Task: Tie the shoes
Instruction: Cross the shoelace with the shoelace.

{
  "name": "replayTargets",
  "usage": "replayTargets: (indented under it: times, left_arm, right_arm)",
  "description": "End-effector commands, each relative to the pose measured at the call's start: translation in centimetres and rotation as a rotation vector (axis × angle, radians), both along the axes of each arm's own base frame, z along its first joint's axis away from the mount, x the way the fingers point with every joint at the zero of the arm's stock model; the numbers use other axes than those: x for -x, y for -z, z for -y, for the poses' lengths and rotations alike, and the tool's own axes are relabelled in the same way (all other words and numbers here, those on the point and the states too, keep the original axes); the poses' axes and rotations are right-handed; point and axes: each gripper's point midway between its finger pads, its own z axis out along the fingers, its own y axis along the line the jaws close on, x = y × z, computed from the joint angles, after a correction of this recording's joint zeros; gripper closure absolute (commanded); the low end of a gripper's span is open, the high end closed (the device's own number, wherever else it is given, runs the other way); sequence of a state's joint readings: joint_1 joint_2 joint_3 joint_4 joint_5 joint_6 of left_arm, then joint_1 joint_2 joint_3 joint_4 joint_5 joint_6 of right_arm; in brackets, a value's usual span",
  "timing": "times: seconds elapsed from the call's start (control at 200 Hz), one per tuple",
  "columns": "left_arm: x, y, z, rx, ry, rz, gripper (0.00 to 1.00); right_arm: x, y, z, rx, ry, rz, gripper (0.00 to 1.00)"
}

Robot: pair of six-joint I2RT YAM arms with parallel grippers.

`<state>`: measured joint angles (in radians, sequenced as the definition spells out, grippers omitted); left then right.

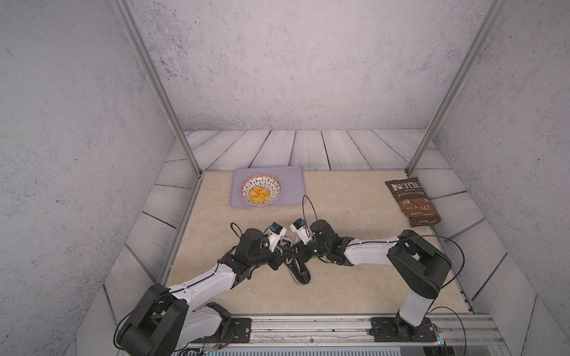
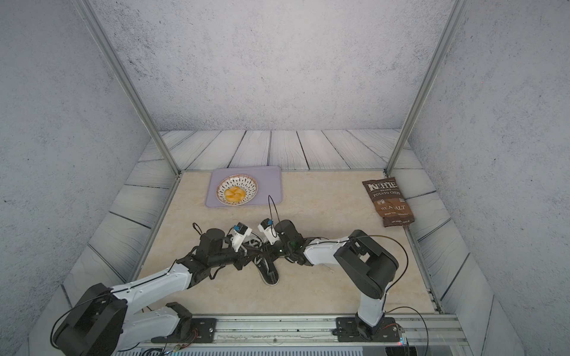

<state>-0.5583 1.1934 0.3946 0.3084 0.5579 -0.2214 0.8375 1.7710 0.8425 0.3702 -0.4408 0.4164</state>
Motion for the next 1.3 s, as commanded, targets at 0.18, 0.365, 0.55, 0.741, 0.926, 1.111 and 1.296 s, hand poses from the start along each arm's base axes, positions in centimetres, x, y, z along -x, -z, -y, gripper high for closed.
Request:
replayTargets:
  times: [0.18, 0.365, 0.55, 0.741, 0.926, 1.111, 1.296]
  left_arm:
    - [-1.4, 1.1, 0.9, -0.027, 0.009, 0.046, 0.84]
    - [-2.6, 1.5, -0.1, -0.051, -0.067, 0.114, 0.85]
    - [-2.4, 1.7, 0.6, -0.041, -0.018, 0.132, 0.85]
    - [-2.0, 2.0, 0.8, -0.032, 0.01, 0.138, 0.87]
    - [-1.2, 2.4, 1.1, -0.019, 0.048, 0.128, 0.84]
    - [-1.3, 2.7, 1.3, -0.014, 0.055, 0.136, 0.8]
    - [-2.0, 2.6, 1.9, 0.007, 0.047, 0.143, 0.77]
  right_arm:
    - [-0.4, -4.9, 0.1, -0.101, 0.016, -0.009, 0.91]
    - [-0.6, -5.5, 0.6, -0.122, 0.018, -0.044, 0.9]
    - [-0.7, -6.3, 0.6, -0.171, 0.02, -0.081, 0.89]
    - [-1.4, -6.0, 1.0, -0.17, 0.059, -0.093, 0.89]
    - [-1.7, -5.9, 1.2, -0.177, 0.077, -0.109, 0.89]
    - [-1.9, -5.9, 1.3, -0.187, 0.085, -0.122, 0.89]
    - [-1.8, -5.8, 1.3, -0.195, 0.085, -0.135, 0.89]
